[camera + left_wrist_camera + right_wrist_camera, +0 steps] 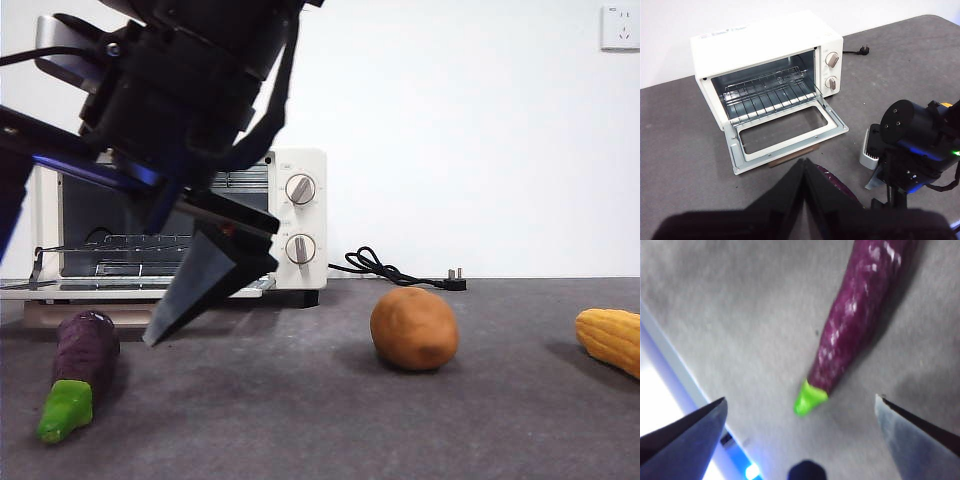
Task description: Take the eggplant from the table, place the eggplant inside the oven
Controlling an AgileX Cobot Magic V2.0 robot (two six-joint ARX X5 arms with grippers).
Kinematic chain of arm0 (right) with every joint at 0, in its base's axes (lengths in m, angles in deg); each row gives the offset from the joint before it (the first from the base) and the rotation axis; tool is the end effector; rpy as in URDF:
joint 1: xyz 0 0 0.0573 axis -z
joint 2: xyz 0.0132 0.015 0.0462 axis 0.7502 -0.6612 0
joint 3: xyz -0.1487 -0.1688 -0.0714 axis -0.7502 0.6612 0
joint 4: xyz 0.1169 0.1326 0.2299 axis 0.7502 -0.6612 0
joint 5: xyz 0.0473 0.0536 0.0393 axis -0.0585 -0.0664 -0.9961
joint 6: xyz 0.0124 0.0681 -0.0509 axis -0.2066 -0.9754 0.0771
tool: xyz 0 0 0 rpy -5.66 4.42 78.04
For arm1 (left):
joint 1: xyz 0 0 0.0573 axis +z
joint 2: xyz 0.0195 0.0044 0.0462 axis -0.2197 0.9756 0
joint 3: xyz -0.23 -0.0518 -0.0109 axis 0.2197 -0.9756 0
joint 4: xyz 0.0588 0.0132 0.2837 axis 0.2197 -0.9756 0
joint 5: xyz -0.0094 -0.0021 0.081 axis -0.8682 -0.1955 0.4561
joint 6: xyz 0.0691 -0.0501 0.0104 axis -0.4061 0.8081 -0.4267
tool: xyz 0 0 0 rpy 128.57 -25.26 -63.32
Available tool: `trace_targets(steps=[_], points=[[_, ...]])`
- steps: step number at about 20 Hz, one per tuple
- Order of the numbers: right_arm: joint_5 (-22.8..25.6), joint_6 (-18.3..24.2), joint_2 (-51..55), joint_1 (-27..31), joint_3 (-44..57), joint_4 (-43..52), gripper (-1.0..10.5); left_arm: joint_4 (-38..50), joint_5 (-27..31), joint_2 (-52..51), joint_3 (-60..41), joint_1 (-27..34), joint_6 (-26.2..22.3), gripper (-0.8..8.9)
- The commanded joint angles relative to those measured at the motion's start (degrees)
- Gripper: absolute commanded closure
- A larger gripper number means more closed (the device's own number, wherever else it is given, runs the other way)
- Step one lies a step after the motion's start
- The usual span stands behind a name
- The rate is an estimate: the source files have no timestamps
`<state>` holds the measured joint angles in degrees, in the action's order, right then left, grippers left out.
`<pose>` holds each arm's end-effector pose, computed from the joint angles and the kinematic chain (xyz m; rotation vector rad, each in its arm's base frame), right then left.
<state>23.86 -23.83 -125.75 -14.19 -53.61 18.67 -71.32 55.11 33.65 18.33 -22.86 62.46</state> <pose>0.1949 0.3942 0.1104 -0.2928 1.0758 0.9329 0.0765 -0.0218 0.4263 0.1235 0.4000 -0.3052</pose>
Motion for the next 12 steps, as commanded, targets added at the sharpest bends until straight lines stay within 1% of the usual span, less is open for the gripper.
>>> trace_targets(steps=[1,2,5,8,10,12], points=[[1.5,-1.3,-1.5,-0.6,-0.2,1.6,4.5,0.2,-0.2,-0.2,-0.3,-0.1,0.4,8.19],[1.5,-2.0,-1.8,-0.6,-0.2,1.9,4.5,0.2,-0.5,-0.2,-0.3,-0.1,0.4,8.19],[2.0,-3.2,-3.9,-1.0,-0.2,2.9,4.5,0.3,-3.5,-0.2,-0.3,-0.1,0.4,8.19],[3.3,-3.7,-4.5,-1.0,-0.2,3.3,4.5,0.4,-3.7,-0.2,-0.3,-0.1,0.4,8.19],[4.7,-3.7,-4.5,-1.0,-0.2,3.5,5.7,0.4,-3.7,-0.2,-0.3,-0.1,0.4,8.19],[5.5,-3.8,-4.6,-1.0,-0.2,3.6,5.7,0.4,-3.8,-0.2,-0.3,-0.1,0.4,8.19]])
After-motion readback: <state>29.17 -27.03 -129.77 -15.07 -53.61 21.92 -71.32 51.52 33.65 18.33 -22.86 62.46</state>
